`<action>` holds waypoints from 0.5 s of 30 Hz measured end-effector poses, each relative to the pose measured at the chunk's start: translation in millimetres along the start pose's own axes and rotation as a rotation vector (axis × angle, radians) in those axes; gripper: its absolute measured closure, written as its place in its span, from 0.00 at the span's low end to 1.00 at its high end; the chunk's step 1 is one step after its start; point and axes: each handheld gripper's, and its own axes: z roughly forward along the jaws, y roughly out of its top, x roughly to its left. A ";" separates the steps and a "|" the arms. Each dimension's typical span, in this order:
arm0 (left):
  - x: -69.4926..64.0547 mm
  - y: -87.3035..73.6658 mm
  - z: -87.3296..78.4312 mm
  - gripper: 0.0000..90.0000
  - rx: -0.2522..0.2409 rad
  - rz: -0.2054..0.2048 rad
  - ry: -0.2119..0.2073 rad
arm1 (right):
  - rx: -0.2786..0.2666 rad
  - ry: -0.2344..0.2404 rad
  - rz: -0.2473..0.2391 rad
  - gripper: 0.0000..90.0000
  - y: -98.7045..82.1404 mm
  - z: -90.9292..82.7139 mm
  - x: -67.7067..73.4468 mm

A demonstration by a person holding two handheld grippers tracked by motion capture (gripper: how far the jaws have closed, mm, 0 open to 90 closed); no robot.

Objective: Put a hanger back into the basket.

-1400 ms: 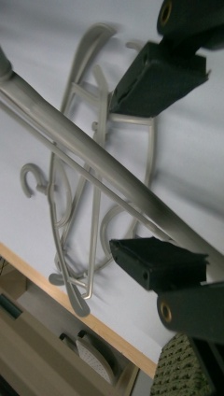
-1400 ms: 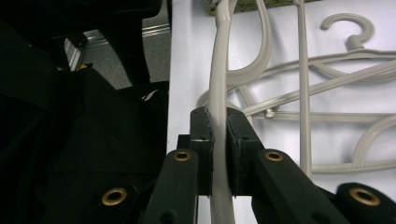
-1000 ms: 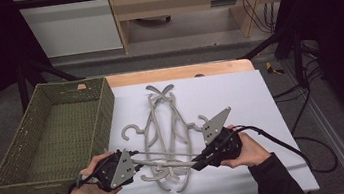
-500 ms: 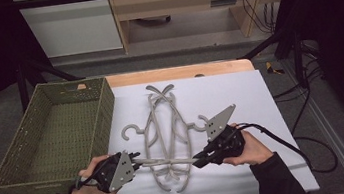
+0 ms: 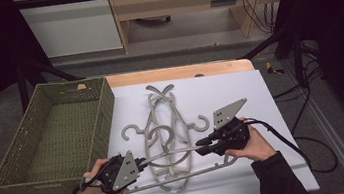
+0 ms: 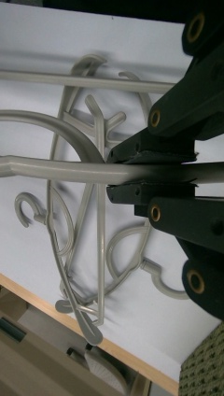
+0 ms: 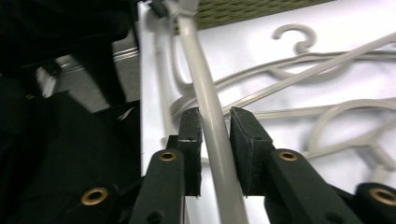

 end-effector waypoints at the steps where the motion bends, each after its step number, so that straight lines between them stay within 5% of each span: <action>1: 0.7 0.6 -1.0 0.91 0.006 -0.001 0.003 | 0.000 0.000 0.000 0.79 0.0 0.0 0.0; 9: 4.0 3.7 -5.2 0.91 0.006 -0.084 0.039 | -0.107 -0.092 0.042 0.62 -0.6 -12.7 -2.8; 13: 8.5 4.5 -8.8 0.91 0.002 -0.153 0.085 | -0.193 -0.184 0.044 0.50 -1.7 -25.9 -1.0; 14: 10.3 4.1 -10.2 0.91 -0.003 -0.179 0.099 | -0.231 -0.243 0.045 0.43 -3.5 -31.9 -0.1; 15: 11.5 3.6 -11.0 0.91 -0.007 -0.198 0.104 | -0.231 -0.243 0.045 0.43 -3.5 -31.9 -0.1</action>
